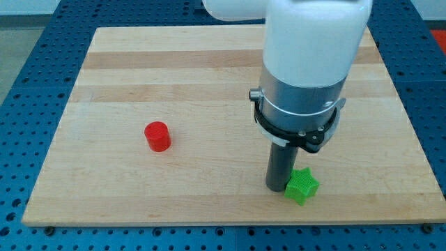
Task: Slide red circle closer to green star
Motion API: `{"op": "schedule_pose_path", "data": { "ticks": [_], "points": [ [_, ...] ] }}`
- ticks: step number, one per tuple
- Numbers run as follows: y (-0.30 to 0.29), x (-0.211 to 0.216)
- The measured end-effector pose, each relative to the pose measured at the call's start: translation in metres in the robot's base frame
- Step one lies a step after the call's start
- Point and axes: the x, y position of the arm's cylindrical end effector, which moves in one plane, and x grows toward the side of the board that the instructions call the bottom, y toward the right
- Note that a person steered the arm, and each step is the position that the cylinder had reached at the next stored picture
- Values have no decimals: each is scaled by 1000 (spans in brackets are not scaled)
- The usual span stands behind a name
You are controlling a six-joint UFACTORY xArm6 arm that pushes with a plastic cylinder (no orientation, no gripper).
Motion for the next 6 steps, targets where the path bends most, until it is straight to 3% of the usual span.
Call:
{"op": "schedule_pose_path", "data": {
  "ticks": [1, 3, 4, 6],
  "points": [
    [-37, -2],
    [-273, -32],
    [-225, -91],
    [-59, -74]
  ]
}}
